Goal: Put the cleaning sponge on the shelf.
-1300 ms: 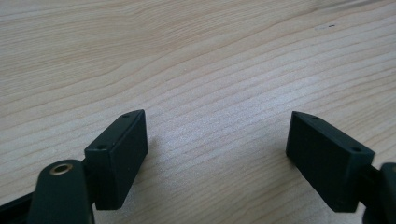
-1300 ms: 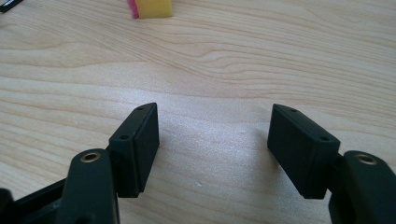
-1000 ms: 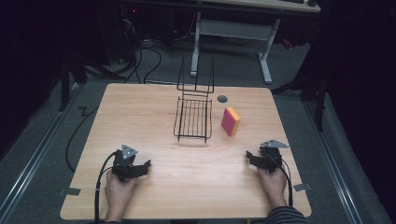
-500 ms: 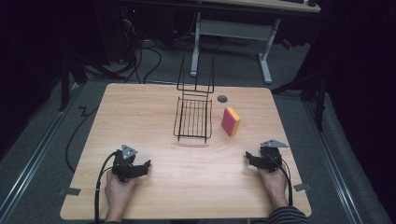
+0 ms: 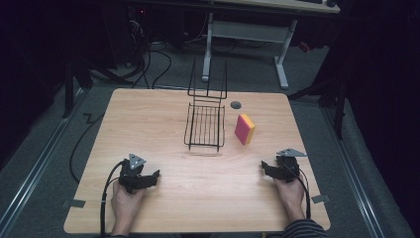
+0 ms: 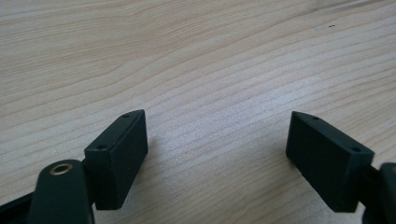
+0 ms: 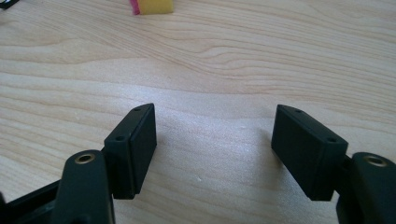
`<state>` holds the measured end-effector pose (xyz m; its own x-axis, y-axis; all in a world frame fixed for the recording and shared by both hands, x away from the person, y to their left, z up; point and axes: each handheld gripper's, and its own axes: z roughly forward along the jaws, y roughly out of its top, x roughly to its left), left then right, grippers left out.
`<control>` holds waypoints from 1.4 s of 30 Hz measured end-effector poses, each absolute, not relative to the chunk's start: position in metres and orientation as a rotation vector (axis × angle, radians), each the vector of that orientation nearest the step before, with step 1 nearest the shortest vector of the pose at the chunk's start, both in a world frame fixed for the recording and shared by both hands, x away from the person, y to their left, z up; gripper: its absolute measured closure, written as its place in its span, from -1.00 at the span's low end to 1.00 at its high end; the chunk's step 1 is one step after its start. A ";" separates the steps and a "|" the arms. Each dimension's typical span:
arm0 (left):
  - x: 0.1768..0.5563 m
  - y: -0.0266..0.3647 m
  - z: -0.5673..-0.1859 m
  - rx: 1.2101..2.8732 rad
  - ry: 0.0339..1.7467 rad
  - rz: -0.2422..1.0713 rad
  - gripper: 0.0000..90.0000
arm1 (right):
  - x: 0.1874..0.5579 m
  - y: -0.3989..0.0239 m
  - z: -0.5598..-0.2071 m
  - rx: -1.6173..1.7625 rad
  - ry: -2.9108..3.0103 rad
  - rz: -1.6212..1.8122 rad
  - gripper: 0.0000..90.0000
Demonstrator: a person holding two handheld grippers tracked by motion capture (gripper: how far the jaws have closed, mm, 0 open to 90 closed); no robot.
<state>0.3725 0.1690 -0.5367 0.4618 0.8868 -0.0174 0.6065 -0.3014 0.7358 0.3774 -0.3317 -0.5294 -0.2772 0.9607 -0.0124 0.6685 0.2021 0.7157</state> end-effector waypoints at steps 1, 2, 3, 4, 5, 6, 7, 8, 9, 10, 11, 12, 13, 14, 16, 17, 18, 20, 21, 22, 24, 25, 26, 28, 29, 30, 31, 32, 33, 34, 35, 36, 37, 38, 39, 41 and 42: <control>0.373 0.169 -0.537 2.025 1.240 0.522 -0.53 | 0.377 -0.332 -0.529 1.514 2.022 0.837 -0.29; 0.373 0.169 -0.537 2.026 1.240 0.522 -0.53 | 0.377 -0.332 -0.529 1.520 2.022 0.832 -0.28; 0.373 0.169 -0.537 2.026 1.240 0.523 -0.53 | 0.377 -0.332 -0.529 1.517 2.025 0.833 -0.28; 0.373 0.169 -0.537 2.025 1.240 0.522 -0.53 | 0.376 -0.333 -0.528 1.516 2.025 0.833 -0.27; 0.373 0.169 -0.537 2.026 1.240 0.522 -0.53 | 0.376 -0.333 -0.528 1.516 2.025 0.833 -0.26; 0.373 0.169 -0.537 2.025 1.240 0.522 -0.53 | 0.375 -0.333 -0.528 1.516 2.026 0.834 -0.26; 0.373 0.169 -0.537 2.025 1.240 0.522 -0.53 | 0.375 -0.333 -0.528 1.516 2.026 0.834 -0.26; 0.373 0.169 -0.537 2.025 1.240 0.522 -0.53 | 0.375 -0.334 -0.528 1.519 2.026 0.838 -0.26; 0.373 0.169 -0.537 2.025 1.240 0.522 -0.53 | 0.374 -0.334 -0.528 1.515 2.026 0.844 -0.25; 0.373 0.169 -0.537 2.025 1.240 0.522 -0.53 | 0.373 -0.334 -0.528 1.515 2.025 0.857 -0.22; 0.373 0.169 -0.537 2.025 1.240 0.522 -0.53 | 0.372 -0.334 -0.528 1.517 2.026 0.865 -0.22; 0.373 0.169 -0.537 2.025 1.240 0.522 -0.53 | 0.371 -0.334 -0.528 1.521 2.026 0.871 -0.22; 0.373 0.169 -0.537 2.025 1.240 0.522 -0.53 | 0.371 -0.334 -0.528 1.521 2.026 0.871 -0.22; 0.373 0.169 -0.537 2.025 1.240 0.522 -0.53 | 0.369 -0.335 -0.528 1.520 2.023 0.891 -0.21; 0.373 0.169 -0.537 2.025 1.240 0.522 -0.53 | 0.367 -0.335 -0.527 1.515 2.022 0.907 -0.21; 0.373 0.169 -0.537 2.025 1.240 0.522 -0.53 | 0.367 -0.335 -0.527 1.515 2.022 0.907 -0.21; 0.373 0.169 -0.537 2.025 1.240 0.522 -0.53 | 0.366 -0.336 -0.526 1.515 2.027 0.912 -0.22; 0.373 0.169 -0.537 2.025 1.240 0.522 -0.53 | 0.363 -0.335 -0.523 1.513 2.040 0.932 -0.22; 0.373 0.169 -0.537 2.026 1.239 0.522 -0.53 | 0.362 -0.335 -0.522 1.514 2.042 0.939 -0.22; 0.373 0.169 -0.537 2.026 1.240 0.522 -0.53 | 0.361 -0.335 -0.522 1.504 2.043 0.950 -0.22; 0.373 0.169 -0.537 2.025 1.240 0.522 -0.53 | 0.358 -0.334 -0.520 1.506 2.044 0.966 -0.22; 0.373 0.169 -0.537 2.025 1.240 0.522 -0.53 | 0.358 -0.334 -0.520 1.506 2.044 0.966 -0.22; 0.373 0.169 -0.537 2.025 1.240 0.523 -0.53 | 0.358 -0.334 -0.519 1.498 2.049 0.970 -0.22; 0.373 0.169 -0.537 2.026 1.240 0.522 -0.53 | 0.356 -0.332 -0.517 1.496 2.048 0.995 -0.23; 0.373 0.169 -0.537 2.026 1.240 0.522 -0.53 | 0.356 -0.332 -0.517 1.496 2.048 0.995 -0.23; 0.373 0.169 -0.537 2.026 1.239 0.523 -0.53 | 0.355 -0.332 -0.516 1.491 2.049 1.008 -0.23; 0.373 0.169 -0.537 2.026 1.239 0.523 -0.53 | 0.355 -0.332 -0.516 1.491 2.048 1.013 -0.23; 0.373 0.169 -0.537 2.026 1.240 0.522 -0.53 | 0.355 -0.331 -0.515 1.486 2.049 1.014 -0.24; 0.373 0.169 -0.537 2.026 1.240 0.522 -0.53 | 0.354 -0.330 -0.514 1.486 2.048 1.019 -0.24; 0.373 0.169 -0.537 2.025 1.240 0.522 -0.53 | 0.354 -0.329 -0.513 1.478 2.047 1.024 -0.25; 0.373 0.169 -0.537 2.026 1.239 0.522 -0.53 | 0.353 -0.329 -0.512 1.464 2.049 1.034 -0.25; 0.373 0.169 -0.537 2.025 1.240 0.522 -0.53 | 0.353 -0.328 -0.511 1.471 2.043 1.045 -0.25; 0.373 0.169 -0.537 2.025 1.240 0.522 -0.53 | 0.352 -0.328 -0.510 1.467 2.045 1.050 -0.26; 0.373 0.169 -0.537 2.026 1.240 0.522 -0.53 | 0.352 -0.328 -0.510 1.465 2.043 1.057 -0.26; 0.373 0.169 -0.537 2.026 1.240 0.522 -0.53 | 0.352 -0.327 -0.510 1.463 2.045 1.058 -0.26; 0.373 0.169 -0.537 2.025 1.240 0.522 -0.53 | 0.353 -0.327 -0.510 1.465 2.046 1.060 -0.27; 0.373 0.169 -0.537 2.026 1.240 0.522 -0.53 | 0.353 -0.327 -0.510 1.463 2.047 1.062 -0.27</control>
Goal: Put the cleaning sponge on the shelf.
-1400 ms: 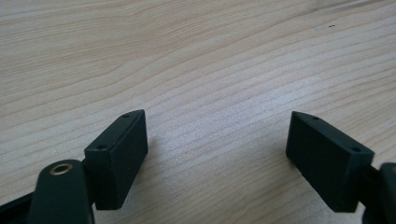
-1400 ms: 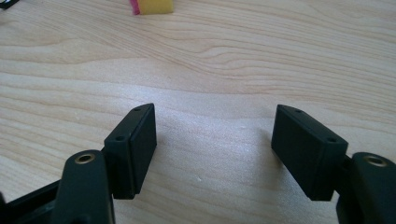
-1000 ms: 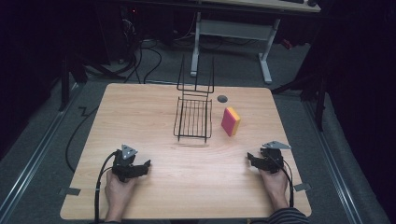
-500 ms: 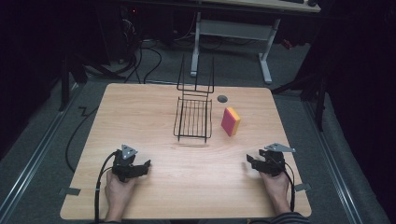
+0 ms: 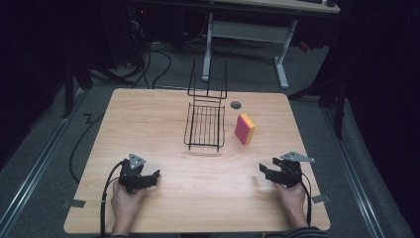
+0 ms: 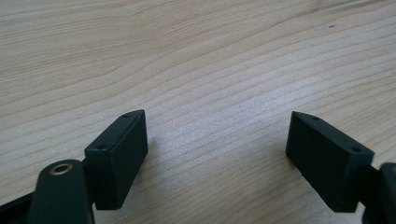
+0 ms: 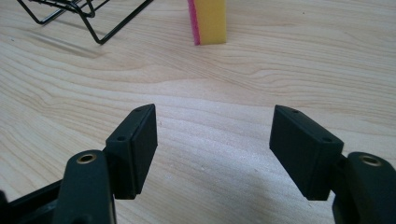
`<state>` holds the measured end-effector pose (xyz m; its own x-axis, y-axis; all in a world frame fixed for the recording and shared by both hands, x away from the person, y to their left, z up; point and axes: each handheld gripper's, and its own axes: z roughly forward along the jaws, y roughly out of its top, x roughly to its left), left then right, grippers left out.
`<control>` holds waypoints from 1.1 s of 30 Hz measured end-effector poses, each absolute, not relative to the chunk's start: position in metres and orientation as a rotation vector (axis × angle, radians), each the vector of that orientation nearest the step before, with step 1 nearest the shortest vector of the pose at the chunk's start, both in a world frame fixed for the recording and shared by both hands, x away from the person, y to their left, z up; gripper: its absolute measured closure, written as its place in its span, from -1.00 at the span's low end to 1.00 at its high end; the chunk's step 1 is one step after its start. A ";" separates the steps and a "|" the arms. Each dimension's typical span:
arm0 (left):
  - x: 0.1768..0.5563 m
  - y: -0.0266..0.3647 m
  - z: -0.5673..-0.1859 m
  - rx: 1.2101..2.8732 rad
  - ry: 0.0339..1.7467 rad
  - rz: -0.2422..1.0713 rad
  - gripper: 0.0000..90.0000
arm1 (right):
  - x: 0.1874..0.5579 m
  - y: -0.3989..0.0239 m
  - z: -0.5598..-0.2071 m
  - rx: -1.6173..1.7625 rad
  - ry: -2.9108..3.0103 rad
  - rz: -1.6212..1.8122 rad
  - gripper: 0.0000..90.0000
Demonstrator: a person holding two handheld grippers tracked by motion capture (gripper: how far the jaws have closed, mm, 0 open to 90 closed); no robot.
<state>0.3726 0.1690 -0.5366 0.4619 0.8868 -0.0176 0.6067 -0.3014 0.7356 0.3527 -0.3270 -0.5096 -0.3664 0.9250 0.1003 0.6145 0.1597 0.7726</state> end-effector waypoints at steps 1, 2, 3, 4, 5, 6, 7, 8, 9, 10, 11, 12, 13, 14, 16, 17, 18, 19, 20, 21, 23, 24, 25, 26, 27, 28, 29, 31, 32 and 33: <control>0.373 0.169 -0.537 2.025 1.240 0.522 -0.53 | 0.353 -0.327 -0.510 1.463 2.044 1.067 -0.28; 0.373 0.169 -0.537 2.026 1.240 0.522 -0.53 | 0.353 -0.326 -0.509 1.458 2.049 1.066 -0.30; 0.373 0.169 -0.537 2.026 1.240 0.522 -0.53 | 0.354 -0.325 -0.509 1.455 2.053 1.064 -0.30; 0.373 0.169 -0.537 2.026 1.240 0.522 -0.53 | 0.354 -0.324 -0.508 1.451 2.054 1.070 -0.31; 0.373 0.169 -0.537 2.026 1.240 0.522 -0.53 | 0.354 -0.323 -0.507 1.446 2.057 1.073 -0.32; 0.373 0.169 -0.537 2.026 1.240 0.522 -0.53 | 0.354 -0.321 -0.505 1.437 2.058 1.079 -0.32; 0.373 0.169 -0.537 2.026 1.239 0.522 -0.53 | 0.355 -0.320 -0.503 1.428 2.064 1.083 -0.33; 0.373 0.169 -0.537 2.026 1.239 0.522 -0.53 | 0.355 -0.320 -0.503 1.428 2.064 1.083 -0.33; 0.373 0.169 -0.537 2.026 1.239 0.522 -0.53 | 0.355 -0.318 -0.502 1.420 2.066 1.090 -0.34; 0.373 0.169 -0.537 2.025 1.240 0.522 -0.53 | 0.357 -0.315 -0.498 1.401 2.070 1.105 -0.35; 0.373 0.169 -0.537 2.026 1.240 0.522 -0.53 | 0.357 -0.314 -0.497 1.402 2.074 1.106 -0.36; 0.373 0.169 -0.537 2.026 1.240 0.522 -0.53 | 0.358 -0.312 -0.496 1.398 2.076 1.109 -0.36; 0.373 0.169 -0.537 2.025 1.240 0.522 -0.53 | 0.358 -0.311 -0.495 1.393 2.081 1.109 -0.36; 0.373 0.169 -0.537 2.025 1.240 0.522 -0.53 | 0.359 -0.310 -0.494 1.387 2.083 1.111 -0.36; 0.373 0.169 -0.537 2.026 1.239 0.522 -0.53 | 0.360 -0.308 -0.492 1.384 2.087 1.110 -0.36; 0.373 0.169 -0.537 2.026 1.239 0.522 -0.53 | 0.360 -0.307 -0.491 1.380 2.088 1.109 -0.36; 0.373 0.169 -0.537 2.026 1.240 0.522 -0.53 | 0.361 -0.307 -0.490 1.369 2.083 1.112 -0.35; 0.373 0.169 -0.537 2.026 1.240 0.522 -0.53 | 0.361 -0.306 -0.489 1.375 2.078 1.116 -0.35; 0.373 0.169 -0.537 2.025 1.240 0.522 -0.53 | 0.362 -0.306 -0.488 1.376 2.080 1.115 -0.35; 0.373 0.169 -0.537 2.026 1.240 0.522 -0.53 | 0.363 -0.305 -0.487 1.375 2.081 1.114 -0.35; 0.373 0.169 -0.537 2.026 1.240 0.522 -0.53 | 0.365 -0.304 -0.485 1.370 2.077 1.114 -0.34; 0.373 0.169 -0.537 2.026 1.240 0.522 -0.53 | 0.366 -0.304 -0.484 1.367 2.076 1.112 -0.34; 0.373 0.169 -0.537 2.025 1.240 0.522 -0.53 | 0.368 -0.303 -0.482 1.362 2.074 1.111 -0.34; 0.373 0.169 -0.537 2.026 1.240 0.522 -0.53 | 0.369 -0.303 -0.481 1.351 2.071 1.115 -0.32; 0.373 0.169 -0.537 2.026 1.240 0.522 -0.53 | 0.369 -0.303 -0.481 1.351 2.071 1.115 -0.32; 0.373 0.169 -0.537 2.026 1.240 0.522 -0.53 | 0.370 -0.302 -0.480 1.357 2.067 1.117 -0.32; 0.373 0.169 -0.537 2.026 1.239 0.522 -0.53 | 0.372 -0.301 -0.478 1.350 2.063 1.109 -0.31; 0.373 0.169 -0.537 2.026 1.240 0.522 -0.53 | 0.374 -0.300 -0.477 1.351 2.061 1.110 -0.31; 0.373 0.169 -0.537 2.025 1.240 0.522 -0.53 | 0.377 -0.298 -0.476 1.348 2.059 1.105 -0.30; 0.373 0.169 -0.537 2.026 1.240 0.522 -0.53 | 0.378 -0.297 -0.475 1.349 2.055 1.109 -0.29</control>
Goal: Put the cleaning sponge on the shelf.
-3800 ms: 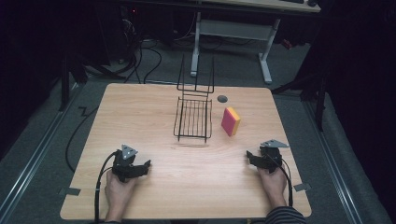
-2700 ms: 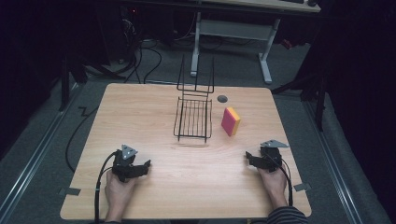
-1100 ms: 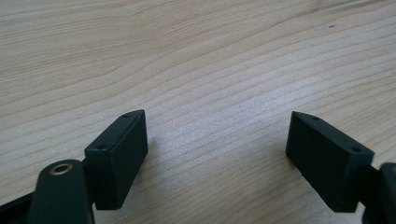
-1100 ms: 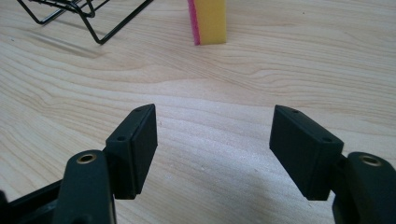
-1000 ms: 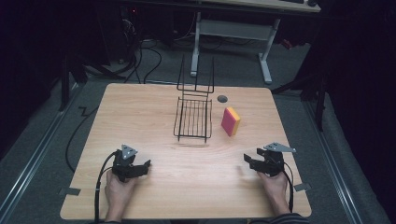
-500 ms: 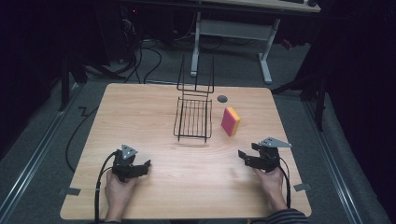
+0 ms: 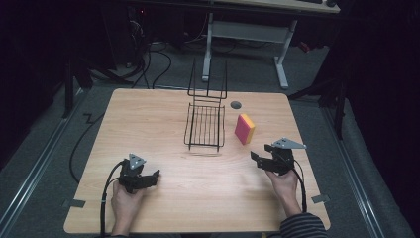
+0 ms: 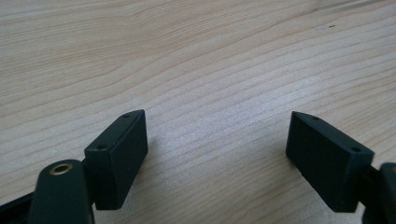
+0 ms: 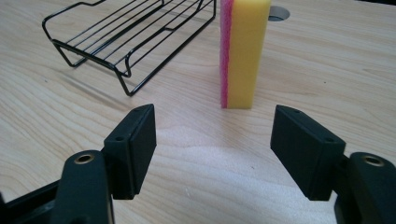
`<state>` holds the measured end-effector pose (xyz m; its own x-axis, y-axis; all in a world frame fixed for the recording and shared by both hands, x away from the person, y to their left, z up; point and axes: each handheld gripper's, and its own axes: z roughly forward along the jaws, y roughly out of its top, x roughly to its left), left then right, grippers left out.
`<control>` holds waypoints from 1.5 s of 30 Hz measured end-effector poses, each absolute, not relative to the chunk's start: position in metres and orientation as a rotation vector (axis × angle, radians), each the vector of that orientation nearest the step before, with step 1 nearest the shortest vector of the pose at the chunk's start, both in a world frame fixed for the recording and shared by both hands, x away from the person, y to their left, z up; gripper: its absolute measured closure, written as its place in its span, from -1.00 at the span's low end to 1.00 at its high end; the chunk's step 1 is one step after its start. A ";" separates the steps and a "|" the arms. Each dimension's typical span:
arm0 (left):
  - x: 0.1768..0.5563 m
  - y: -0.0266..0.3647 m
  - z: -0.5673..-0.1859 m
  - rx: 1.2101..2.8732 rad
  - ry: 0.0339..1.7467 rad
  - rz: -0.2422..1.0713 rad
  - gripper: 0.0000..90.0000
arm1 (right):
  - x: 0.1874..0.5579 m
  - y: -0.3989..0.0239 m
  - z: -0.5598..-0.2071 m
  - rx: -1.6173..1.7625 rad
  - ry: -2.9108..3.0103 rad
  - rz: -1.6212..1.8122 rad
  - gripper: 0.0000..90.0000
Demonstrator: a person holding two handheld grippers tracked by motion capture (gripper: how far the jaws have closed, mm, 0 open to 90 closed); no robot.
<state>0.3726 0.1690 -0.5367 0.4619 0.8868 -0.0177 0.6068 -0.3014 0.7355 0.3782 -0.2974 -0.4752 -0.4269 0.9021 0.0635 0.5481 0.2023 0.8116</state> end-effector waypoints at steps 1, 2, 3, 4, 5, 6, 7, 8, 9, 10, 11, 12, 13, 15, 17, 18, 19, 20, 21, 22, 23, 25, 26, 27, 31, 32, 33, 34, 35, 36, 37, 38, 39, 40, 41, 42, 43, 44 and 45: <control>0.373 0.169 -0.537 2.026 1.240 0.522 -0.53 | 0.378 -0.297 -0.475 1.349 2.055 1.109 -0.29; 0.373 0.169 -0.537 2.026 1.239 0.522 -0.53 | 0.381 -0.296 -0.474 1.350 2.056 1.109 -0.29; 0.373 0.169 -0.537 2.025 1.240 0.522 -0.53 | 0.382 -0.295 -0.474 1.355 2.055 1.110 -0.29; 0.373 0.169 -0.537 2.025 1.240 0.522 -0.53 | 0.382 -0.295 -0.474 1.355 2.055 1.110 -0.29; 0.373 0.169 -0.537 2.026 1.240 0.522 -0.53 | 0.384 -0.294 -0.473 1.356 2.053 1.110 -0.29; 0.373 0.169 -0.537 2.026 1.240 0.522 -0.53 | 0.388 -0.293 -0.473 1.347 2.055 1.104 -0.29; 0.373 0.169 -0.537 2.026 1.240 0.522 -0.53 | 0.389 -0.292 -0.472 1.343 2.056 1.103 -0.29; 0.373 0.169 -0.537 2.026 1.240 0.522 -0.53 | 0.390 -0.291 -0.472 1.352 2.049 1.109 -0.28; 0.373 0.169 -0.537 2.025 1.240 0.522 -0.53 | 0.392 -0.291 -0.471 1.355 2.050 1.108 -0.28; 0.373 0.169 -0.537 2.025 1.240 0.522 -0.53 | 0.394 -0.291 -0.471 1.348 2.050 1.106 -0.28; 0.373 0.169 -0.537 2.026 1.239 0.522 -0.53 | 0.395 -0.290 -0.471 1.355 2.048 1.103 -0.28; 0.373 0.169 -0.537 2.026 1.240 0.522 -0.53 | 0.397 -0.290 -0.470 1.351 2.051 1.098 -0.28; 0.373 0.169 -0.537 2.026 1.240 0.523 -0.53 | 0.399 -0.289 -0.470 1.347 2.048 1.097 -0.28; 0.373 0.169 -0.537 2.025 1.240 0.522 -0.53 | 0.402 -0.288 -0.468 1.344 2.045 1.094 -0.28; 0.373 0.169 -0.537 2.026 1.240 0.522 -0.53 | 0.404 -0.288 -0.467 1.345 2.032 1.102 -0.28; 0.373 0.169 -0.537 2.026 1.240 0.522 -0.53 | 0.404 -0.288 -0.467 1.345 2.032 1.102 -0.28; 0.373 0.169 -0.537 2.026 1.240 0.522 -0.53 | 0.407 -0.287 -0.466 1.351 2.031 1.096 -0.27; 0.373 0.169 -0.537 2.026 1.240 0.522 -0.53 | 0.407 -0.286 -0.466 1.357 2.030 1.097 -0.27; 0.373 0.169 -0.537 2.026 1.239 0.522 -0.53 | 0.408 -0.286 -0.465 1.351 2.032 1.094 -0.27; 0.373 0.169 -0.537 2.026 1.240 0.522 -0.53 | 0.408 -0.286 -0.465 1.351 2.032 1.094 -0.27; 0.373 0.169 -0.537 2.026 1.240 0.522 -0.53 | 0.409 -0.286 -0.464 1.349 2.030 1.097 -0.28; 0.373 0.169 -0.537 2.025 1.240 0.522 -0.53 | 0.411 -0.284 -0.461 1.334 2.031 1.093 -0.28; 0.373 0.169 -0.537 2.026 1.239 0.522 -0.53 | 0.412 -0.284 -0.460 1.335 2.024 1.100 -0.28; 0.373 0.169 -0.537 2.026 1.239 0.522 -0.53 | 0.413 -0.283 -0.460 1.337 2.028 1.094 -0.28; 0.373 0.169 -0.537 2.024 1.239 0.524 -0.53 | 0.416 -0.282 -0.457 1.334 2.027 1.087 -0.28; 0.373 0.169 -0.537 2.026 1.239 0.521 -0.53 | 0.417 -0.282 -0.456 1.333 2.023 1.088 -0.28; 0.373 0.169 -0.537 2.026 1.239 0.521 -0.53 | 0.419 -0.281 -0.453 1.326 2.018 1.092 -0.28; 0.373 0.169 -0.537 2.026 1.239 0.521 -0.53 | 0.420 -0.281 -0.452 1.324 2.006 1.102 -0.28; 0.373 0.169 -0.537 2.026 1.239 0.521 -0.53 | 0.421 -0.280 -0.451 1.335 2.009 1.103 -0.28; 0.373 0.169 -0.537 2.026 1.239 0.521 -0.53 | 0.423 -0.279 -0.450 1.331 2.011 1.095 -0.28; 0.373 0.169 -0.537 2.026 1.239 0.521 -0.53 | 0.424 -0.279 -0.449 1.326 2.013 1.093 -0.28; 0.373 0.169 -0.537 2.026 1.239 0.521 -0.53 | 0.424 -0.279 -0.449 1.326 2.013 1.093 -0.28; 0.373 0.169 -0.537 2.026 1.239 0.521 -0.53 | 0.426 -0.278 -0.448 1.326 2.014 1.089 -0.28; 0.373 0.169 -0.537 2.026 1.239 0.521 -0.53 | 0.430 -0.277 -0.447 1.327 2.005 1.091 -0.27; 0.373 0.169 -0.537 2.026 1.239 0.521 -0.53 | 0.430 -0.277 -0.447 1.327 2.005 1.091 -0.27; 0.373 0.169 -0.537 2.024 1.239 0.523 -0.53 | 0.432 -0.276 -0.447 1.342 1.996 1.095 -0.27; 0.373 0.169 -0.537 2.024 1.240 0.523 -0.53 | 0.432 -0.276 -0.447 1.342 1.996 1.095 -0.27; 0.373 0.169 -0.537 2.026 1.239 0.521 -0.53 | 0.435 -0.276 -0.448 1.347 1.998 1.088 -0.27; 0.373 0.169 -0.537 2.026 1.239 0.521 -0.53 | 0.438 -0.276 -0.449 1.353 1.993 1.088 -0.27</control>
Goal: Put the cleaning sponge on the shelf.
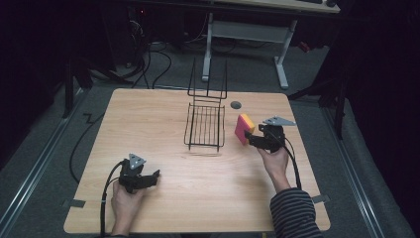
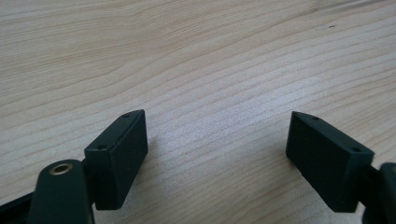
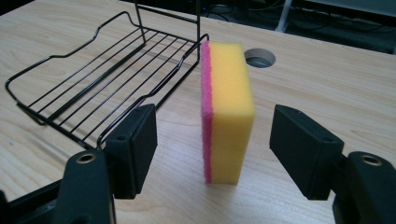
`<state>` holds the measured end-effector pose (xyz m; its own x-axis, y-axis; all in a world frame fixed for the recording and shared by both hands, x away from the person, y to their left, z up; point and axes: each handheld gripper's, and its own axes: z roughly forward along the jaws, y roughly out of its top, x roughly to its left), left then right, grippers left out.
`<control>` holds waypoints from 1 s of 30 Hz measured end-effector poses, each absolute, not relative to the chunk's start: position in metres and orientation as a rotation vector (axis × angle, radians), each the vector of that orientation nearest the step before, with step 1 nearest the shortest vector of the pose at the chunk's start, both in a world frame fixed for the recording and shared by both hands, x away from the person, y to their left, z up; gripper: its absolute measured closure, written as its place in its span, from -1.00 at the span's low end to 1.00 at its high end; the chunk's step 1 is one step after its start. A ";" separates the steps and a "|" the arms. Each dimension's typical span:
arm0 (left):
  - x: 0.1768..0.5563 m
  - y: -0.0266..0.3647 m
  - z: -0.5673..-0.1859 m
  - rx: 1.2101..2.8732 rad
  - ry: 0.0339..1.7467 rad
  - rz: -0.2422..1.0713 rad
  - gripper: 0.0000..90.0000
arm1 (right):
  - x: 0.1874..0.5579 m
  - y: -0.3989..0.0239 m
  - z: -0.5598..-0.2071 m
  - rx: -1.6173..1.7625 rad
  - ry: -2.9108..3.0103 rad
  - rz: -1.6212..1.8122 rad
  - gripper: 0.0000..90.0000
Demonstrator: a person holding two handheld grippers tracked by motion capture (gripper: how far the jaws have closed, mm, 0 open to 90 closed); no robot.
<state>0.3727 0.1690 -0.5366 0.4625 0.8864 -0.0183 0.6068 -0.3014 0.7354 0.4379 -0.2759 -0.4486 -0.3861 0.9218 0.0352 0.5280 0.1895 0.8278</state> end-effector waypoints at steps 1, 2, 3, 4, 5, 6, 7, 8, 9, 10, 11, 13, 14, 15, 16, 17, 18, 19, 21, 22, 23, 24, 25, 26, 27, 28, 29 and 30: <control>0.373 0.169 -0.537 2.026 1.239 0.521 -0.53 | 0.442 -0.276 -0.450 1.360 1.987 1.084 -0.27; 0.373 0.169 -0.537 2.025 1.239 0.523 -0.53 | 0.444 -0.275 -0.450 1.365 1.985 1.085 -0.27; 0.373 0.169 -0.537 2.025 1.239 0.523 -0.53 | 0.444 -0.275 -0.450 1.365 1.985 1.085 -0.27; 0.373 0.169 -0.537 2.026 1.239 0.522 -0.53 | 0.446 -0.275 -0.451 1.368 1.981 1.085 -0.27; 0.373 0.169 -0.537 2.025 1.239 0.522 -0.53 | 0.448 -0.275 -0.452 1.376 1.978 1.083 -0.27; 0.373 0.169 -0.537 2.026 1.239 0.522 -0.53 | 0.449 -0.274 -0.452 1.387 1.979 1.081 -0.27; 0.373 0.169 -0.537 2.026 1.239 0.522 -0.53 | 0.453 -0.274 -0.456 1.390 1.978 1.080 -0.26; 0.373 0.169 -0.537 2.026 1.239 0.522 -0.53 | 0.455 -0.274 -0.458 1.388 1.978 1.078 -0.25; 0.373 0.169 -0.537 2.026 1.239 0.521 -0.53 | 0.456 -0.273 -0.460 1.405 1.978 1.074 -0.25; 0.373 0.169 -0.537 2.026 1.239 0.521 -0.53 | 0.456 -0.273 -0.460 1.405 1.978 1.074 -0.25; 0.373 0.169 -0.537 2.026 1.239 0.522 -0.53 | 0.457 -0.273 -0.462 1.410 1.979 1.073 -0.24; 0.373 0.169 -0.537 2.026 1.239 0.522 -0.53 | 0.460 -0.274 -0.466 1.419 1.987 1.076 -0.23; 0.373 0.169 -0.537 2.026 1.239 0.522 -0.53 | 0.462 -0.274 -0.469 1.418 1.989 1.085 -0.22; 0.373 0.169 -0.537 2.026 1.239 0.522 -0.53 | 0.463 -0.275 -0.470 1.430 1.987 1.098 -0.21; 0.373 0.169 -0.537 2.026 1.239 0.522 -0.53 | 0.465 -0.275 -0.472 1.441 1.988 1.103 -0.20; 0.373 0.169 -0.537 2.027 1.239 0.521 -0.53 | 0.466 -0.275 -0.473 1.446 1.989 1.102 -0.18; 0.373 0.169 -0.537 2.026 1.239 0.522 -0.53 | 0.467 -0.274 -0.475 1.453 1.986 1.102 -0.16; 0.373 0.169 -0.537 2.026 1.239 0.522 -0.53 | 0.467 -0.274 -0.476 1.456 1.989 1.101 -0.15; 0.373 0.169 -0.537 2.026 1.239 0.522 -0.53 | 0.470 -0.273 -0.480 1.455 1.987 1.092 -0.11; 0.373 0.169 -0.537 2.026 1.239 0.522 -0.53 | 0.470 -0.273 -0.481 1.458 1.986 1.088 -0.10; 0.373 0.169 -0.537 2.026 1.239 0.522 -0.53 | 0.470 -0.273 -0.481 1.458 1.986 1.088 -0.10; 0.373 0.169 -0.537 2.026 1.239 0.522 -0.53 | 0.471 -0.273 -0.482 1.461 1.986 1.085 -0.09; 0.373 0.169 -0.537 2.026 1.239 0.522 -0.53 | 0.472 -0.272 -0.483 1.459 1.987 1.078 -0.08; 0.373 0.169 -0.537 2.026 1.239 0.522 -0.53 | 0.472 -0.271 -0.485 1.447 1.985 1.061 -0.03; 0.373 0.169 -0.537 2.026 1.239 0.521 -0.53 | 0.472 -0.271 -0.485 1.447 1.985 1.061 -0.03; 0.373 0.169 -0.537 2.026 1.239 0.522 -0.53 | 0.473 -0.270 -0.486 1.448 1.984 1.056 -0.02; 0.373 0.169 -0.537 2.026 1.238 0.522 -0.53 | 0.473 -0.270 -0.488 1.444 1.980 1.053 0.05; 0.373 0.169 -0.537 2.026 1.238 0.522 -0.53 | 0.473 -0.269 -0.488 1.450 1.977 1.051 0.08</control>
<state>0.3726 0.1690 -0.5366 0.4630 0.8862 -0.0177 0.6065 -0.3021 0.7354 0.4733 -0.2691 -0.4883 -0.3316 0.9411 0.0663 0.5814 0.1485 0.8000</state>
